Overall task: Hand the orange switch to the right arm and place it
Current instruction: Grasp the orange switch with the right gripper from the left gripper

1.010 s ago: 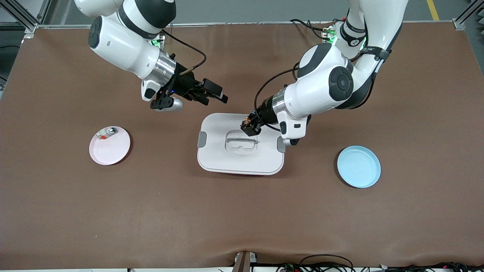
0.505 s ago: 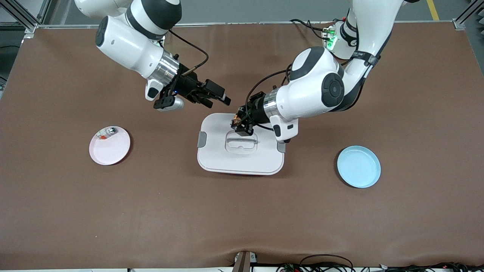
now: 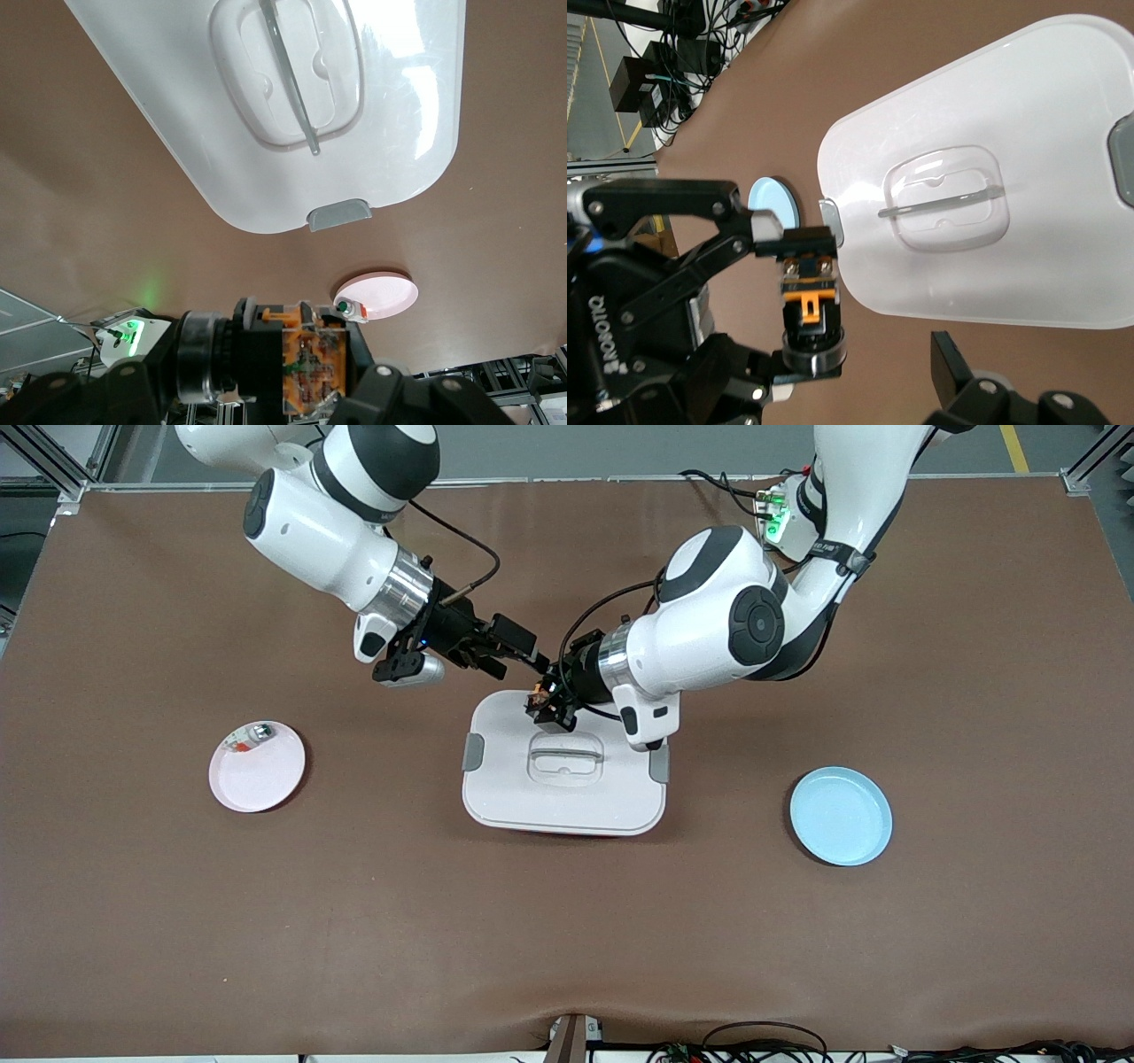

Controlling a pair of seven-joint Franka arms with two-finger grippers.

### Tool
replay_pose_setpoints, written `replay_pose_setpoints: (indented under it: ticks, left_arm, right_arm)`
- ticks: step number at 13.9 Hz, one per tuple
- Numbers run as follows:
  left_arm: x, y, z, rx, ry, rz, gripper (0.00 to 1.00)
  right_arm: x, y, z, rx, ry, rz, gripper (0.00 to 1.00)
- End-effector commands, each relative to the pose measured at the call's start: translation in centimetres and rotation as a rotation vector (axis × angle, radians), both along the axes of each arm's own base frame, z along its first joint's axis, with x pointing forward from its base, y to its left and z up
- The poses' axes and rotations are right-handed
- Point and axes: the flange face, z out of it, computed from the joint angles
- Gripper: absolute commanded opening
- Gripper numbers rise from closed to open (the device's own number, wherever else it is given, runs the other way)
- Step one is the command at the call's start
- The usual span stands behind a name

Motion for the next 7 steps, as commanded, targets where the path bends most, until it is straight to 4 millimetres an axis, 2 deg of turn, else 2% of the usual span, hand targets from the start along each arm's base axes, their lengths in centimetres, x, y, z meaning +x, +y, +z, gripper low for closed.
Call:
replay_pose_setpoints:
  ticks: [1, 7]
  left_arm:
    - [-0.2, -0.9, 0.7, -0.021, 0.009, 0.003, 0.00]
    - [-0.6, -1.3, 0.8, -0.022, 0.009, -0.003, 0.00]
  right_arm:
    - [1.1, -1.6, -0.1, 0.006, -0.008, -0.020, 1.00]
    - [0.9, -0.8, -1.3, 0.002, 0.023, -0.025, 1.00]
